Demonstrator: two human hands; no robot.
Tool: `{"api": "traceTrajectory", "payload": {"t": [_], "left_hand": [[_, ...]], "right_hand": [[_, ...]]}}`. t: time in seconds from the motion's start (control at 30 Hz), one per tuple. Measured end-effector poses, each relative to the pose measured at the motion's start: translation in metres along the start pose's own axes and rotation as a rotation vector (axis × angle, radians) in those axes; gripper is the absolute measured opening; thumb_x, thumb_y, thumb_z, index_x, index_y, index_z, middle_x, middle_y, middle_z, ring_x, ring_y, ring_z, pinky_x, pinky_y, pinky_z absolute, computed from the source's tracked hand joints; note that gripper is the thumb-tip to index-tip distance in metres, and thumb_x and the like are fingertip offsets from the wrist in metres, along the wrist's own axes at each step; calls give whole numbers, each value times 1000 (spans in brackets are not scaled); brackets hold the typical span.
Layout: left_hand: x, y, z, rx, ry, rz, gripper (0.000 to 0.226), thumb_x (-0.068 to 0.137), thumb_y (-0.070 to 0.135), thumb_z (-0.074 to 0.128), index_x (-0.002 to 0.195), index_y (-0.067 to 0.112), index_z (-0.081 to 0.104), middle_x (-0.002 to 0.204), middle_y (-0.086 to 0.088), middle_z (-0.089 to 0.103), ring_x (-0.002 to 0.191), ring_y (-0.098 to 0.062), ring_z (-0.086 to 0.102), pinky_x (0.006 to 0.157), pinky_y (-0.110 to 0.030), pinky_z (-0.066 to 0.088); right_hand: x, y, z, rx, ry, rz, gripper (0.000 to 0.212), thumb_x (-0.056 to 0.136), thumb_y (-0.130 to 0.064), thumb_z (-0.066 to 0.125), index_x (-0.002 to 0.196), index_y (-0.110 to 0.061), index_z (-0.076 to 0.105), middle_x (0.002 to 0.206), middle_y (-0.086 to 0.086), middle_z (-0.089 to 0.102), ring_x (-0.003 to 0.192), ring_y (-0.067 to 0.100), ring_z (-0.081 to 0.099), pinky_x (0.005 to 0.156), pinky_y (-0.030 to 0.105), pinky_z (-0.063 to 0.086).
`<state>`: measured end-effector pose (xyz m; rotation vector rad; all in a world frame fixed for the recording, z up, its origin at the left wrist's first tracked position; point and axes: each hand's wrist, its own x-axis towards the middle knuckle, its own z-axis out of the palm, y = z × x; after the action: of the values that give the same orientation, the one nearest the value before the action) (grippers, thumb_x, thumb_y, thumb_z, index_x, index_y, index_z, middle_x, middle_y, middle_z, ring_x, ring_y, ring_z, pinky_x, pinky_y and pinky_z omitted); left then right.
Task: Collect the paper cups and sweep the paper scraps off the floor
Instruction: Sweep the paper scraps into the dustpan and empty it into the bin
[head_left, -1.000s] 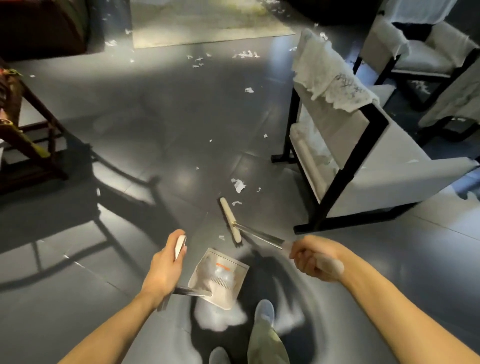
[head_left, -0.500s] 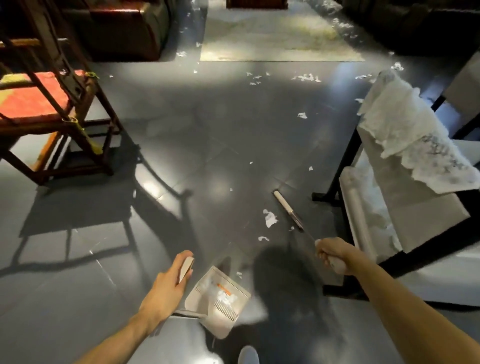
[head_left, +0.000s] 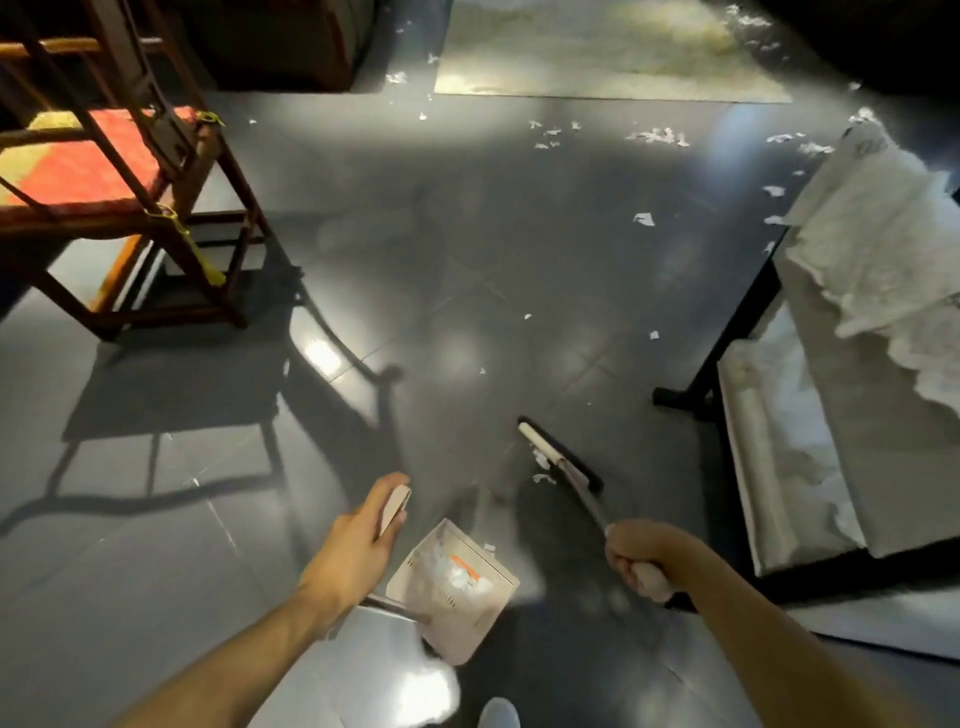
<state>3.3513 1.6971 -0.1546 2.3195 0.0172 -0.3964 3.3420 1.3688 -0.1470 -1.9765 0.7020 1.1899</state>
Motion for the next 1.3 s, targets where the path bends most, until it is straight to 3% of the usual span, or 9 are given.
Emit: {"api": "traceTrajectory", "payload": {"t": [0.13, 0.2, 0.27, 0.33, 0.57, 0.67, 0.8, 1.0, 1.3], "left_hand": [[-1, 5, 5, 2, -21, 46, 31, 98, 33, 45, 113, 58, 35, 89, 3, 60, 71, -10, 59, 58, -19, 44], [-4, 6, 2, 13, -12, 72, 32, 98, 31, 45, 112, 58, 34, 85, 4, 59, 68, -9, 57, 55, -19, 41], [-7, 1, -1, -4, -16, 90, 33, 98, 29, 45, 114, 56, 35, 88, 2, 60, 72, -14, 57, 61, -29, 44], [-12, -5, -6, 0, -38, 118, 30, 98, 30, 45, 116, 52, 36, 88, -1, 60, 71, -22, 57, 67, -34, 46], [-40, -47, -42, 10, -40, 156, 30, 97, 32, 45, 116, 53, 36, 93, -1, 63, 78, -21, 56, 73, -31, 41], [-45, -59, -61, 12, -23, 144, 33, 97, 31, 46, 114, 57, 35, 96, 1, 62, 79, -23, 57, 73, -33, 43], [-38, -61, -83, 15, 35, 162, 34, 96, 27, 49, 116, 52, 37, 98, 0, 62, 83, -27, 56, 79, -33, 42], [8, -42, -104, 28, 72, 192, 30, 97, 28, 48, 122, 42, 40, 84, -4, 60, 73, -24, 56, 71, -32, 42], [150, 14, -114, 54, 81, 136, 29, 99, 32, 43, 126, 42, 38, 89, -4, 59, 76, -21, 57, 69, -32, 44]], "right_hand": [[-50, 2, 42, 23, -119, 41, 24, 92, -7, 40, 71, -6, 51, 53, 4, 49, 45, 11, 44, 48, 23, 40], [-72, 9, 65, 109, -146, 91, 15, 89, -8, 46, 95, -4, 60, 49, 2, 50, 43, 10, 44, 47, 23, 42], [-89, 16, 82, 234, -171, 135, 38, 86, -5, 49, 123, -6, 56, 48, 1, 50, 40, 7, 43, 43, 20, 41], [-105, 19, 93, 396, -225, 163, 47, 86, 0, 48, 132, -8, 52, 45, 0, 48, 35, 4, 41, 36, 16, 37], [-160, 9, 122, 604, -215, 207, 35, 91, 0, 42, 118, -14, 58, 38, -1, 40, 25, 3, 36, 26, 13, 29], [-170, 1, 122, 707, -246, 171, 21, 96, -4, 35, 100, -19, 49, 40, -1, 36, 25, 4, 33, 25, 11, 26], [-165, -18, 110, 737, -267, 163, 23, 94, -2, 30, 88, -17, 46, 38, -2, 39, 24, 4, 36, 25, 10, 28], [-125, -53, 73, 920, -282, 113, 29, 94, -3, 32, 68, -8, 42, 37, 1, 40, 23, 7, 39, 25, 11, 31], [-28, -133, -45, 1103, -136, 0, 10, 90, 4, 43, 99, 3, 48, 47, 4, 46, 28, 5, 41, 26, 12, 32]]}}
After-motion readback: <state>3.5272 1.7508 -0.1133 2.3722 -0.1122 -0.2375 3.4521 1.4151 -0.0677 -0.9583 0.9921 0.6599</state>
